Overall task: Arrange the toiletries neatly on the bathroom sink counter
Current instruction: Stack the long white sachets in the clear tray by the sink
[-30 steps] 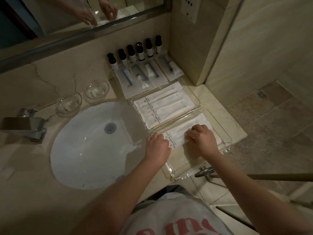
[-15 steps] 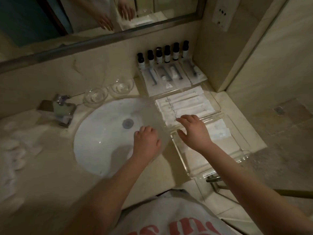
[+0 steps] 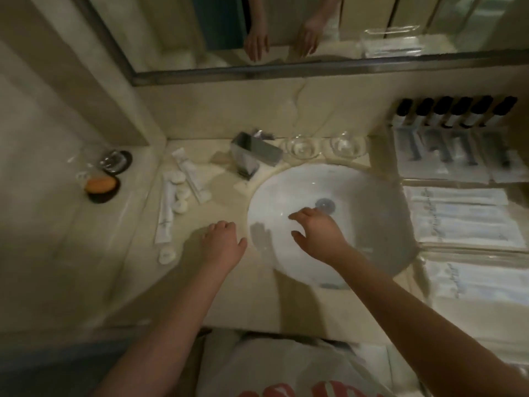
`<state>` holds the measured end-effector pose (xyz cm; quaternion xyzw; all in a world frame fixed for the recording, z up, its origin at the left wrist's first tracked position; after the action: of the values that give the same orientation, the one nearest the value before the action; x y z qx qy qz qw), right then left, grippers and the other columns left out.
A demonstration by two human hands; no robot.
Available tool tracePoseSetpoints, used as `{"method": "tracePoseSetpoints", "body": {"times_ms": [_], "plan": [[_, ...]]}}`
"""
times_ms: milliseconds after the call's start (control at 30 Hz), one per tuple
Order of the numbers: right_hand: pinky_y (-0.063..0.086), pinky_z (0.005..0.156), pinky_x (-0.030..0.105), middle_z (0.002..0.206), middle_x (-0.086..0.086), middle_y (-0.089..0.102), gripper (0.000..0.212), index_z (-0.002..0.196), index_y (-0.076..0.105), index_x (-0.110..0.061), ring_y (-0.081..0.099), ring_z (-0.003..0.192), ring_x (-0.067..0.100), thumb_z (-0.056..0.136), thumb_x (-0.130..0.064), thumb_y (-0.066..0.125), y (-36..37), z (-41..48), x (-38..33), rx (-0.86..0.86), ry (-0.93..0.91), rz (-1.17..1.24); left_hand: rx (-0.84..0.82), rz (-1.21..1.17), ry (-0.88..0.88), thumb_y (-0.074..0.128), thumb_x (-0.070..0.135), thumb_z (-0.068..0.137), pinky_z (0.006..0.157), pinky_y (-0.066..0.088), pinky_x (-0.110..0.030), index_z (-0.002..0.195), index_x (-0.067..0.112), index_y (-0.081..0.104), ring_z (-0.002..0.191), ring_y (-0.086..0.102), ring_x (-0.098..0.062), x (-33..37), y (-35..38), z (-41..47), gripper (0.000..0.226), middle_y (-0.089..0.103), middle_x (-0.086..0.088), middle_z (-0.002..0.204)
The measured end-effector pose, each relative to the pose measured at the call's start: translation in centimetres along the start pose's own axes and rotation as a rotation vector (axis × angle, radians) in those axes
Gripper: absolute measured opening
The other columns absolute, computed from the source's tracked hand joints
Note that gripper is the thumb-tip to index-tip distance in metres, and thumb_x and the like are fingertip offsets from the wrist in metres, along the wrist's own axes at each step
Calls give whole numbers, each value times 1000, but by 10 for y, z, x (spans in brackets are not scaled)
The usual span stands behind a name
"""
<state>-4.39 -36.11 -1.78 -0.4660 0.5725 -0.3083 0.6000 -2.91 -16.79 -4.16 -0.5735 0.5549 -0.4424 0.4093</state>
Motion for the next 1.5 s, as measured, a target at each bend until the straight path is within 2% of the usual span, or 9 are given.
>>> {"method": "tracePoseSetpoints", "body": {"times_ms": [267,433,567,733,867,967,1200,1333,1500], "plan": [[45,93,38,128,7,55,44,133,49,-19,50,116,28,89,-25,51,51,92,-102,-158,-104,-32,-3,-9,-260,50,40,89,95,39,-42,122,12,52,118,44,-30,-159,-14,25,43,50,-11,125],[48,94,40,124,11,56,48,133,46,-17,52,114,31,87,-28,54,75,149,-138,-216,-76,7,-80,-141,-323,49,39,91,93,42,-40,121,8,51,118,46,-32,-211,-14,54,44,49,-15,125],[49,91,42,122,13,55,51,134,42,-15,52,112,33,88,-34,54,97,192,-149,-268,1,32,-148,-304,-369,53,43,88,89,44,-37,125,7,51,115,51,-32,-224,-2,76,52,49,-16,129],[47,92,43,125,16,50,47,134,37,-10,50,114,35,92,-28,47,116,232,-153,-243,91,36,-142,-278,-352,56,41,86,90,42,-37,126,10,47,115,49,-30,-225,2,98,51,45,-12,131],[45,87,42,124,15,48,44,130,38,-9,48,113,35,91,-24,50,126,247,-160,-213,121,-9,-170,-395,-398,62,32,85,81,48,-37,119,10,47,108,56,-30,-230,12,107,43,56,-12,122],[46,81,38,124,14,46,45,129,36,-9,47,113,33,88,-15,53,129,255,-166,-186,132,-37,-166,-494,-451,63,28,85,88,52,-41,125,8,43,112,56,-32,-236,17,107,49,56,-14,125],[45,73,36,112,17,58,32,116,40,-1,59,102,34,88,-7,53,143,259,-151,-238,335,212,-118,-768,-590,55,18,90,75,48,-31,129,7,45,111,58,-30,-248,20,99,41,57,-13,124],[46,80,37,121,21,53,31,119,41,3,56,109,36,91,-7,50,132,255,-141,-232,417,287,-81,-630,-625,49,20,91,72,48,-33,124,5,47,106,61,-33,-252,-3,94,36,58,-17,121],[38,62,34,102,18,56,20,111,41,0,51,80,27,94,-9,42,101,228,-138,-144,334,390,27,-790,-531,43,13,91,62,49,-34,119,7,45,98,63,-32,-229,-30,86,28,60,-14,111]]}}
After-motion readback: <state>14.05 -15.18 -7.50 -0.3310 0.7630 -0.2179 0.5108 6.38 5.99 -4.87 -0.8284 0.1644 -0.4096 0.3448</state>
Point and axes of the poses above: each hand's wrist, its own z-axis towards the middle knuckle, its own y-axis out of the palm, x = y × z, the point moved 10 cm from there along z, towards the middle knuckle
